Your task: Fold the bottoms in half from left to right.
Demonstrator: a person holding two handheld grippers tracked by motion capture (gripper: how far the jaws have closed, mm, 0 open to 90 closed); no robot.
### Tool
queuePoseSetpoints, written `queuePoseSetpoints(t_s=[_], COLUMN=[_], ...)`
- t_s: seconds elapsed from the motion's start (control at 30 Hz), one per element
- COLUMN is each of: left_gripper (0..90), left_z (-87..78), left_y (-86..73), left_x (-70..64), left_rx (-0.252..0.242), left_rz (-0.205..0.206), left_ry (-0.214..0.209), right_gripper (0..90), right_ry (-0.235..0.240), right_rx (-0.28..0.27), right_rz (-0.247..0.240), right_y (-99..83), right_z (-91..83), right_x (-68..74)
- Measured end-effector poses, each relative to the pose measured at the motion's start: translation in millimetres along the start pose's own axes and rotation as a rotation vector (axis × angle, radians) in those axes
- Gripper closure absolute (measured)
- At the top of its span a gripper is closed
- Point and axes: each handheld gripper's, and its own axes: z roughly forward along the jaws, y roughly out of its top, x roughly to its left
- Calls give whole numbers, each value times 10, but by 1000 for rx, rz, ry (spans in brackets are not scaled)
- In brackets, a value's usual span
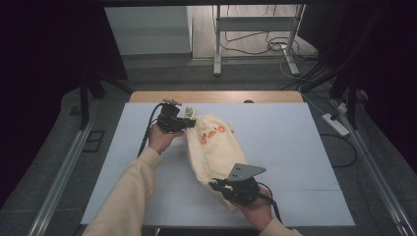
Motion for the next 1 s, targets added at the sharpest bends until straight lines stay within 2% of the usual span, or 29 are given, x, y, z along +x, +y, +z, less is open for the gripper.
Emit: queuePoseSetpoints(t_s=[0.37, 0.7, 1.0], left_gripper=[810, 808, 807], left_z=[27, 130, 231], left_y=[14, 65, 113], left_x=[-26, -86, -161], left_rx=[3, 13, 19], left_rz=[2, 12, 22], left_ry=[5, -2, -9], right_gripper=[822, 824, 826], right_ry=[-9, -24, -44], right_rx=[-1, 6, 8], right_rz=[0, 7, 32], right_y=[-20, -82, -149], right_z=[-74, -148, -286], right_x=[-35, -59, -127])
